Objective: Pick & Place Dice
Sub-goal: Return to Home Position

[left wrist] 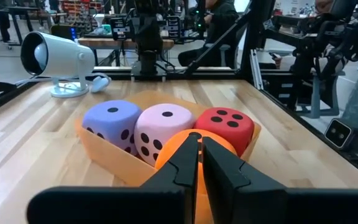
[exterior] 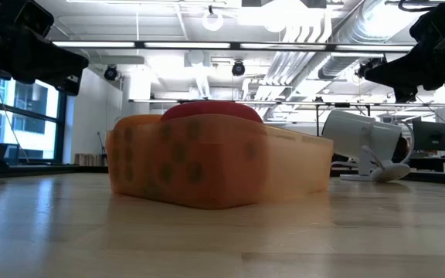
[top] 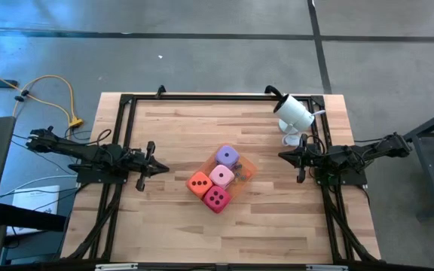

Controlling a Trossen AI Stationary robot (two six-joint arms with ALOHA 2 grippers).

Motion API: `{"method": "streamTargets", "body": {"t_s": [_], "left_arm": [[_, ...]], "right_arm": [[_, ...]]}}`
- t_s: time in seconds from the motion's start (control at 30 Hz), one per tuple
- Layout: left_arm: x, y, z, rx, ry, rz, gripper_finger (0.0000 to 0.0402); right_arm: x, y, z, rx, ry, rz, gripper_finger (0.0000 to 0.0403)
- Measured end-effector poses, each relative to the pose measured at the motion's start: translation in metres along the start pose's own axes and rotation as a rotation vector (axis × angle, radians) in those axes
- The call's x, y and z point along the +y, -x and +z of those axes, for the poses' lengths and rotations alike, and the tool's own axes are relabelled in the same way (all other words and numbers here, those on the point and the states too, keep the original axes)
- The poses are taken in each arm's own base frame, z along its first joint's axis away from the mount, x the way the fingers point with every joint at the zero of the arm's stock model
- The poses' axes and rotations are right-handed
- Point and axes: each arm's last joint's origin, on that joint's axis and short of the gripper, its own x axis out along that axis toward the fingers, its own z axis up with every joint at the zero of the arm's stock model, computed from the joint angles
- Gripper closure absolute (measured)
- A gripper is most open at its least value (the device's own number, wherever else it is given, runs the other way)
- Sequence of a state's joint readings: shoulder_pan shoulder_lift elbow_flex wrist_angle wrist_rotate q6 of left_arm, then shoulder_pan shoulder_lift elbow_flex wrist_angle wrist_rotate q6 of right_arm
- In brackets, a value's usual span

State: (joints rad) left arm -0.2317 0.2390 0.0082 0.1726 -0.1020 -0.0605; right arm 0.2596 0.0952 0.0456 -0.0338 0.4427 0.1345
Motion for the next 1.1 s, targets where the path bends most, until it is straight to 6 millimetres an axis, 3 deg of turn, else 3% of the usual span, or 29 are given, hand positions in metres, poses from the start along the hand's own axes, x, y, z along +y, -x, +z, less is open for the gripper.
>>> {"method": "streamTargets", "body": {"t_s": [0.3, 0.73, 1.1], "left_arm": [[-0.002, 0.002, 0.001, -0.014, 0.000, -0.015, 0.0385], [-0.004, 0.018, 0.022, -0.261, 0.030, -0.057, 0.0385], [-0.004, 0.018, 0.022, -0.266, 0.031, -0.057, 0.0385]], "right_arm": [[0.000, 0.000, 0.000, 0.000, 0.000, 0.000, 0.0401], [0.000, 0.000, 0.000, -0.001, 0.000, 0.000, 0.0401], [0.000, 0.000, 0.000, -0.001, -0.001, 0.000, 0.0401]]}}
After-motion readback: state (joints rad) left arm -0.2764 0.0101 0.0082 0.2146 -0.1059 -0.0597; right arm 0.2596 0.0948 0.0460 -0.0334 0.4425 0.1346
